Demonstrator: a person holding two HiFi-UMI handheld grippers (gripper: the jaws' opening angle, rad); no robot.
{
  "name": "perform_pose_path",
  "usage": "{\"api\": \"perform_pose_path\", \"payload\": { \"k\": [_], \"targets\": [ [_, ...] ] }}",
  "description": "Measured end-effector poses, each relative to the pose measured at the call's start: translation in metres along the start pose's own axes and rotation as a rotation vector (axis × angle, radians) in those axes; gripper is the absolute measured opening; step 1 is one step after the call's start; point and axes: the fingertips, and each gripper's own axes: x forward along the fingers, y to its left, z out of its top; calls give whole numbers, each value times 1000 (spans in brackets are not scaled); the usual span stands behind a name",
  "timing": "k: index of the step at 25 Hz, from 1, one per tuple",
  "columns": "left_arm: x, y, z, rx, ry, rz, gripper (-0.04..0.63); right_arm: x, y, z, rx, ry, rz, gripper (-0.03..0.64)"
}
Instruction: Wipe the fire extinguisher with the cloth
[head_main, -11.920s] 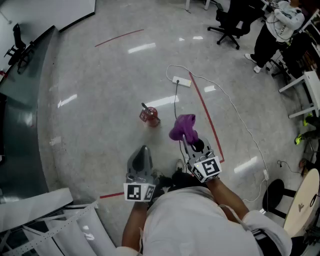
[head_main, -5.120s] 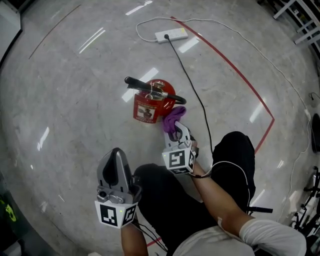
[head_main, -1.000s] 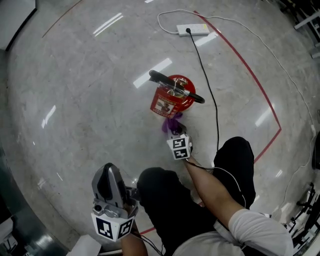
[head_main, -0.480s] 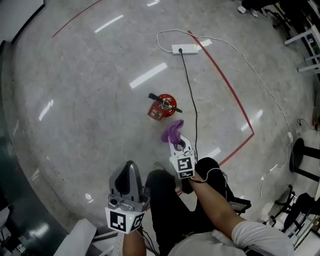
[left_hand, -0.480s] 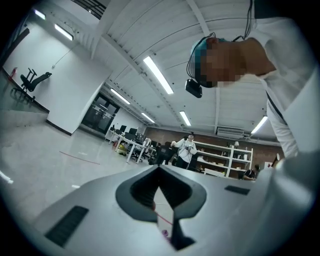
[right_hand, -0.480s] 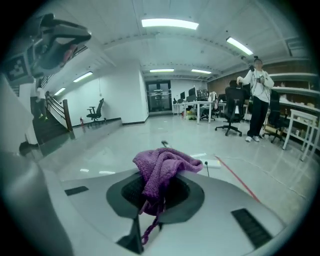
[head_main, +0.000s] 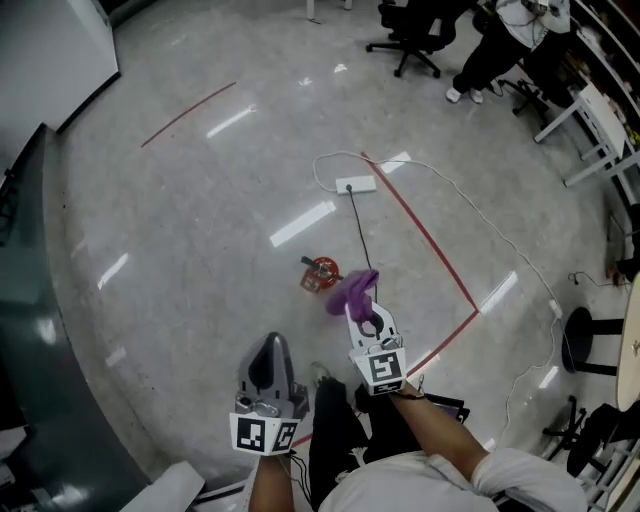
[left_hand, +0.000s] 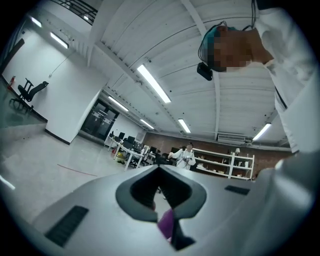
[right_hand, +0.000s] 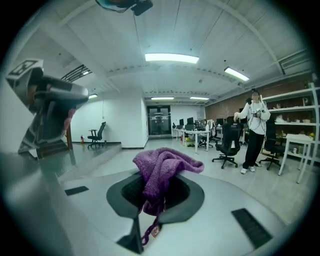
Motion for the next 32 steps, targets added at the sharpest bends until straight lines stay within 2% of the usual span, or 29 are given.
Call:
{"api": "perform_pose_path", "payload": {
  "k": [5,8,11,13,15,22,32],
  "targets": [
    [-17,-36,59,32,-23,28,5,-61,-5,101,66,-80,3,49],
    [-30,-53,76,49,-23,72,5,-92,-5,133,104,-110,12,49],
    [-44,-72,80,102,-21,78,5,-124,0,156,106,-166,41,49],
    [-52,-83,77,106,-32,71,5,-142,7,163,69,-194,70,49],
    [-59,-91,70,75,-36,78,5,-157,14,157,38,-195,92,49],
    [-71,-110,48,44,-36,80,5,-187,22,142,44,-211,129,49],
    [-81,-112,50,44,-28,92,5,-197,20,149,21,-227,116,49]
  ]
}}
